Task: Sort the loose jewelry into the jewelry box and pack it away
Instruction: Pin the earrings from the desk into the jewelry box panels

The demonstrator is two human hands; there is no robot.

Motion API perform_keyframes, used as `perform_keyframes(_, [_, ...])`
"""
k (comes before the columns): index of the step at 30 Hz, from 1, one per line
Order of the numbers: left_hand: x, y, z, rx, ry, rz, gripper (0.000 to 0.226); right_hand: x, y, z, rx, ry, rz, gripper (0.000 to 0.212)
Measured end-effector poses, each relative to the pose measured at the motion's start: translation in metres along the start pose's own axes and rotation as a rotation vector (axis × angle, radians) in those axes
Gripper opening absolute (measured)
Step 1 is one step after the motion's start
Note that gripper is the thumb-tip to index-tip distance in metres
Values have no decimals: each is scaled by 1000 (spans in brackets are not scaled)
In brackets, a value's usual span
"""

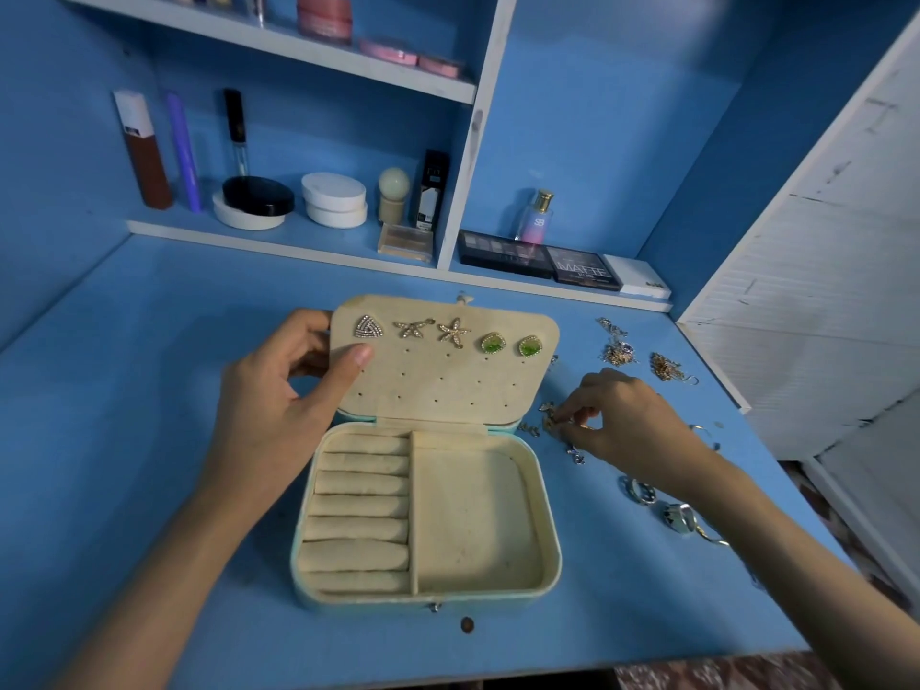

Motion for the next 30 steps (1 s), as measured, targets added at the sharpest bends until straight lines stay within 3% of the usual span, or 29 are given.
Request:
perform_keyframes(5, [0, 0, 1, 9, 1, 3, 19, 0, 3, 8, 93, 44, -38, 20])
perform_keyframes(30, [1, -1, -2, -4, 31, 6, 13, -3, 3, 10, 50, -25, -64, 22])
Point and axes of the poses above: each hand's wrist, its own x-axis away from the middle knuckle, its own y-axis out of the back of the hand, z = x × y, the point moved 10 cm from there along -x, towards the middle knuckle, and after that the axes turned 8 degrees about y, right-handed, at the moved point
